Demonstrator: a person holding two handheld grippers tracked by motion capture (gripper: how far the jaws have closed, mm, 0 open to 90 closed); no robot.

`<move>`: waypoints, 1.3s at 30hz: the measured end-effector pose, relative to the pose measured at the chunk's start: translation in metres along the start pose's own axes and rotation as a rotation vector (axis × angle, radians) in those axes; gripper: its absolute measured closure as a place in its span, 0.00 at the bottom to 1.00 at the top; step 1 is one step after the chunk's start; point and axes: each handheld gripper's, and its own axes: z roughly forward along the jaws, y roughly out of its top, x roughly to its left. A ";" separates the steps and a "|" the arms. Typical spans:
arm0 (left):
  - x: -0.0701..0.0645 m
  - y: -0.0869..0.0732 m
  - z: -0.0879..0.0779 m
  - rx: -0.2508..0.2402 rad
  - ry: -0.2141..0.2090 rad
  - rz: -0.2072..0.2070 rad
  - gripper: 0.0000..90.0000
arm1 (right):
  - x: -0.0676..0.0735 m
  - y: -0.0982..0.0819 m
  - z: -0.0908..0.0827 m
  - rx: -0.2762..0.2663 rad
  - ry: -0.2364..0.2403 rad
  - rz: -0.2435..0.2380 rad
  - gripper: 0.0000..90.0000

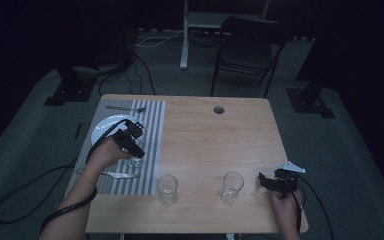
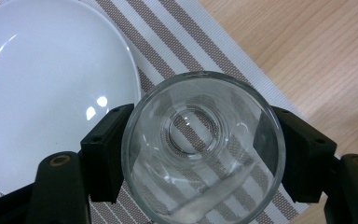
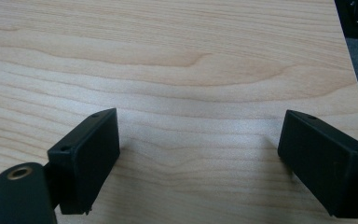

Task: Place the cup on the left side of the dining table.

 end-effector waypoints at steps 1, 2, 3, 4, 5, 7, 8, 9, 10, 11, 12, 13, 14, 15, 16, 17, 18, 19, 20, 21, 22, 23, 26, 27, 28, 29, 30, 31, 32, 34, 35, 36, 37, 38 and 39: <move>0.001 -0.001 0.000 -0.003 -0.007 -0.003 0.32 | 0.000 0.000 0.000 0.000 0.000 0.000 0.14; 0.002 -0.002 0.001 -0.005 -0.013 0.002 0.32 | 0.000 0.000 0.000 0.000 0.000 0.000 0.14; 0.003 -0.002 0.003 -0.004 -0.023 -0.005 0.32 | 0.000 0.000 0.000 0.000 0.000 0.000 0.14; 0.003 -0.003 0.004 0.001 -0.028 -0.002 0.32 | 0.000 0.000 0.000 0.000 0.000 0.000 0.14; 0.003 -0.004 0.004 -0.010 -0.030 -0.006 0.32 | 0.000 0.000 0.000 0.000 0.000 0.001 0.14; 0.003 -0.005 0.005 -0.021 -0.031 -0.009 0.32 | 0.000 0.000 0.000 -0.001 0.000 0.001 0.14; 0.003 -0.006 0.005 -0.026 -0.031 -0.011 0.32 | 0.000 0.000 0.000 -0.001 0.000 0.001 0.14; 0.003 -0.006 0.005 -0.030 -0.029 -0.006 0.32 | 0.000 0.000 0.000 -0.001 0.000 0.001 0.14; 0.002 -0.007 0.005 -0.032 -0.026 -0.004 0.32 | 0.000 0.000 0.000 -0.001 -0.001 0.001 0.14; 0.001 -0.008 0.004 -0.034 -0.022 -0.006 0.32 | 0.000 0.000 0.000 -0.001 -0.001 0.001 0.14; 0.001 -0.008 0.004 -0.038 -0.020 -0.002 0.32 | 0.000 0.000 0.000 0.000 -0.001 0.001 0.14; 0.000 -0.009 0.004 -0.040 -0.016 0.006 0.32 | 0.000 0.000 0.000 0.000 -0.001 0.001 0.14; 0.000 -0.010 0.004 -0.043 -0.015 0.000 0.32 | 0.000 0.000 0.000 -0.001 -0.001 0.001 0.14; 0.001 -0.011 0.004 -0.050 -0.018 -0.014 0.32 | 0.000 0.000 0.000 -0.001 0.000 0.001 0.14; 0.002 -0.011 0.004 -0.050 -0.022 -0.031 0.32 | 0.000 0.000 0.000 -0.001 0.000 0.001 0.14; 0.003 -0.012 0.004 -0.052 -0.023 -0.044 0.32 | 0.000 0.000 0.000 0.000 0.000 0.001 0.14; 0.004 -0.012 0.005 -0.055 -0.023 -0.056 0.32 | 0.000 0.000 0.000 -0.001 0.000 0.001 0.14; 0.005 -0.012 0.005 -0.054 -0.018 -0.063 0.32 | 0.000 0.000 0.000 -0.001 0.000 0.001 0.14; 0.005 -0.013 0.005 -0.054 -0.012 -0.067 0.31 | 0.000 0.000 0.000 0.000 0.000 0.001 0.14; 0.005 -0.013 0.005 -0.056 -0.004 -0.075 0.31 | 0.000 0.000 0.000 0.000 0.000 0.001 0.14; 0.006 -0.013 0.004 -0.056 -0.003 -0.084 0.30 | 0.000 0.000 0.000 0.000 0.000 0.001 0.14; 0.007 -0.013 0.004 -0.061 -0.014 -0.081 0.30 | 0.000 0.000 0.000 0.000 -0.001 0.001 0.14; 0.005 -0.013 0.002 -0.077 -0.017 -0.083 0.21 | 0.000 0.000 0.000 0.000 -0.001 0.001 0.14; 0.005 -0.012 0.001 -0.079 -0.019 -0.086 0.21 | 0.000 0.000 0.000 -0.001 0.000 0.001 0.14; 0.005 -0.013 0.001 -0.081 -0.021 -0.088 0.21 | 0.000 0.000 0.000 0.000 -0.001 0.001 0.14; 0.006 -0.013 0.001 -0.083 -0.020 -0.096 0.18 | 0.000 0.000 0.000 -0.001 0.000 0.001 0.14; 0.007 -0.014 0.001 -0.083 -0.025 -0.106 0.14 | 0.000 0.000 0.000 -0.001 0.000 0.001 0.14; 0.008 -0.015 0.001 -0.091 -0.037 -0.116 0.13 | 0.000 0.000 0.000 -0.001 0.000 0.001 0.14; 0.009 -0.016 0.001 -0.094 -0.052 -0.127 0.13 | 0.000 0.000 0.000 -0.001 0.000 0.001 0.14; 0.011 -0.019 0.002 -0.093 -0.059 -0.137 0.13 | 0.000 0.000 0.000 -0.001 0.000 0.001 0.14; 0.012 -0.021 0.002 -0.097 -0.067 -0.146 0.12 | 0.000 0.000 0.000 0.000 0.000 0.001 0.14; 0.013 -0.023 0.003 -0.099 -0.064 -0.155 0.10 | 0.000 0.000 0.000 0.000 -0.001 0.001 0.14; 0.014 -0.025 0.004 -0.096 -0.079 -0.165 0.05 | 0.000 0.000 0.000 -0.001 0.000 0.001 0.14; 0.014 -0.028 0.004 -0.103 -0.072 -0.181 0.00 | 0.000 0.000 0.000 -0.001 0.000 0.001 0.14; 0.015 -0.030 0.004 -0.116 -0.048 -0.199 0.00 | 0.000 0.000 0.000 -0.001 0.000 0.001 0.14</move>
